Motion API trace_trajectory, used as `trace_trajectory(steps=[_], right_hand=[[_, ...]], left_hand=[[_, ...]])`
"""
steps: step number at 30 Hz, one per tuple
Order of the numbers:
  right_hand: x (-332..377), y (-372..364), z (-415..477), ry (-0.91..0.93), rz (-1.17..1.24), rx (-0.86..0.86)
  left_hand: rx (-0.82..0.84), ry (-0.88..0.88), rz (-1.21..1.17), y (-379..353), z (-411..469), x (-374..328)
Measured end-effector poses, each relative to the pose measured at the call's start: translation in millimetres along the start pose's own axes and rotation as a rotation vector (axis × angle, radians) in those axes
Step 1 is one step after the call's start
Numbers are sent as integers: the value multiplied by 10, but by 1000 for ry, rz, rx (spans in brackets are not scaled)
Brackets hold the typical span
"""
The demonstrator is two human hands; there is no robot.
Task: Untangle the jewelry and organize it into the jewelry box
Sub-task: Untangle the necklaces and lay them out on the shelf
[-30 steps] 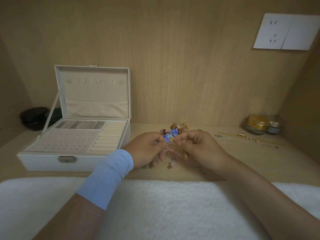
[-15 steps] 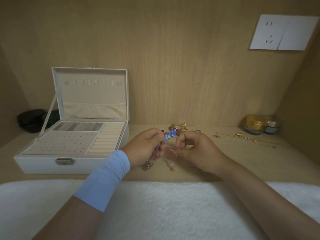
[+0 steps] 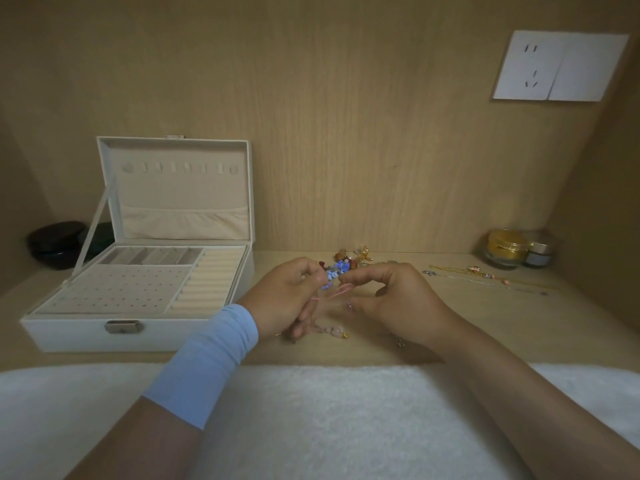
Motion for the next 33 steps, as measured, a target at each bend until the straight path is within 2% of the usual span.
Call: trace_trajectory(steps=[8,12,13,14,16,18,21,25,30,33], right_hand=[[-28,36,34,13,-31,-9],[12,21,26,63,6,1],[39,9,18,88,8,9],[66,-2,11,114,-3,13],[111,-20,-1,150,-33,16],[116,-33,-4,150,-28,16],[85,-7,12,123,65,19],[-9,83,71,52,217,5],[-155,57,93,-79,176,154],[-235,61,79,-96,14,225]], left_hand=[[32,24,604,148,-37,87],[1,-32,787,123,-6,28],[-32,-57,755,99,7,-15],[-59,-55,618,63,12,-43],[-63,27,156,-77,2,-35],[-94,64,-49,-152,-6,-40],[-192,73,-122,-101,-15,-50],[-329,43,-90,91,11,-51],[-442,51,-228,217,-25,-47],[-530,25,-165,324,-68,-86]])
Point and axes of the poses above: each hand's wrist, its own z-axis towards the middle knuckle, its own y-axis out of the back of the hand, x = y × z, the point moved 8 cm from there along z, towards the middle knuckle, and after that the axes turned 8 degrees about -y, right-handed, at the moved point
